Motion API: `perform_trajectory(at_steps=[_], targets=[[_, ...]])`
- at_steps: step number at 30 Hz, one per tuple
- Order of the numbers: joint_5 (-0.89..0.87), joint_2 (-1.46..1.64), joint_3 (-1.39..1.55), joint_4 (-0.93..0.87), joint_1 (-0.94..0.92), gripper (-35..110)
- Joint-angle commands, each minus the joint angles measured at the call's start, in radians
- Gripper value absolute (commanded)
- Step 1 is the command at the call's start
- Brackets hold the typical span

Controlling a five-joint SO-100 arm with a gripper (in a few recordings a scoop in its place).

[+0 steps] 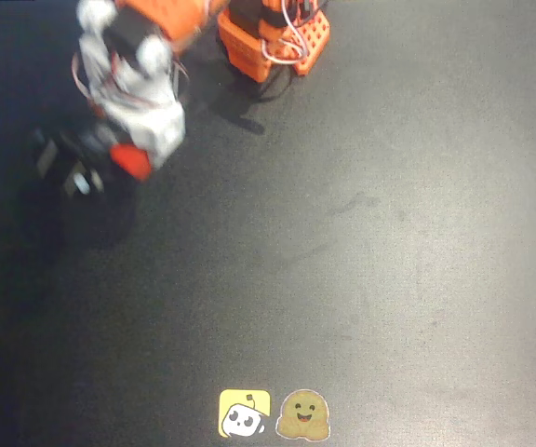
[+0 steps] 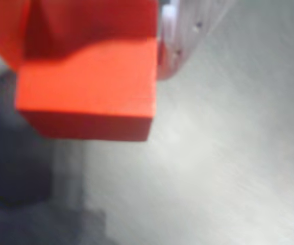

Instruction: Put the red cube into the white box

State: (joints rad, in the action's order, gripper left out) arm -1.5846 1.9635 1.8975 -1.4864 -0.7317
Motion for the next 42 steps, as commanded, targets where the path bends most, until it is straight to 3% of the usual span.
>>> perform_trajectory(at_steps=[1,10,19,28,42], targets=[[0.043,0.055,0.003,-0.069,-0.146,0],[0.078,0.244,0.163,-0.147,-0.405,0],[0.097,0.236,0.193,-0.186,-0.569,0],[0.1,0.233,0.202,-0.21,-0.581,1],[0.1,0.225,0.195,-0.222,-0.583,25]])
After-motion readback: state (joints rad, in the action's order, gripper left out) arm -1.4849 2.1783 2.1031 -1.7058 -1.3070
